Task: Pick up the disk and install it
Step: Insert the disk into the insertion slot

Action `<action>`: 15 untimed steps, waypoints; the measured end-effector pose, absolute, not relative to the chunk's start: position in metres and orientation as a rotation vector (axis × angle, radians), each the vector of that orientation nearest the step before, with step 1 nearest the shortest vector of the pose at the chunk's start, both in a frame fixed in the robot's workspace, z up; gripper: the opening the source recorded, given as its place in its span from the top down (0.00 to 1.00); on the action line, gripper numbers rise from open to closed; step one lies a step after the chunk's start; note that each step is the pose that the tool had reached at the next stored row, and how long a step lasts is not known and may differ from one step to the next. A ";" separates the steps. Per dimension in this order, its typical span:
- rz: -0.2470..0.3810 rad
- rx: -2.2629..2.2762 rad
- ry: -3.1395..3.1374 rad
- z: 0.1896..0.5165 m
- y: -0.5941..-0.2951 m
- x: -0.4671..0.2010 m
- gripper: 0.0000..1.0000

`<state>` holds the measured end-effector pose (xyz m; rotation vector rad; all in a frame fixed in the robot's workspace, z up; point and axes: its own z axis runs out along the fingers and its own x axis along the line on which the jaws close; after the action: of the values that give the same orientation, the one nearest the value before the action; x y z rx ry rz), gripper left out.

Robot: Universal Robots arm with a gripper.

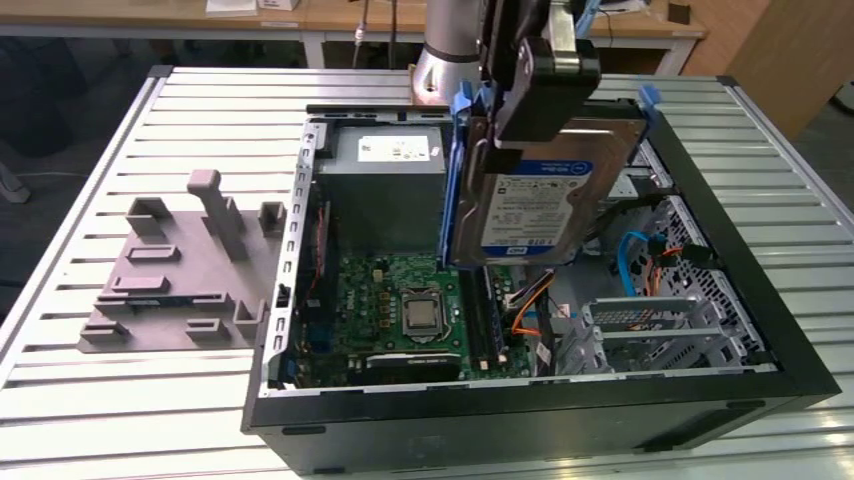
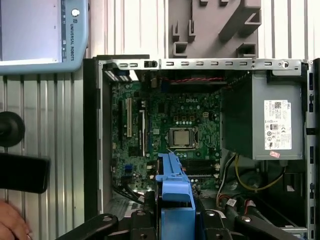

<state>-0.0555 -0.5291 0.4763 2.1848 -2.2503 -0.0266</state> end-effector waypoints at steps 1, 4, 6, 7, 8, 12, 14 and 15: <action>-0.027 2.185 -2.250 0.476 -0.531 -0.055 0.64; -0.026 2.185 -2.250 0.475 -0.535 -0.052 0.64; -0.026 2.185 -2.250 0.475 -0.537 -0.048 0.64; -0.026 2.185 -2.250 0.475 -0.538 -0.047 0.64; -0.026 2.185 -2.250 0.475 -0.538 -0.045 0.64; -0.026 2.185 -2.250 0.474 -0.542 -0.039 0.64; -0.026 2.185 -2.250 0.473 -0.544 -0.038 0.64; -0.026 2.185 -2.250 0.473 -0.545 -0.037 0.64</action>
<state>-0.0372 -0.5449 0.4727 2.1847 -2.2502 -0.0264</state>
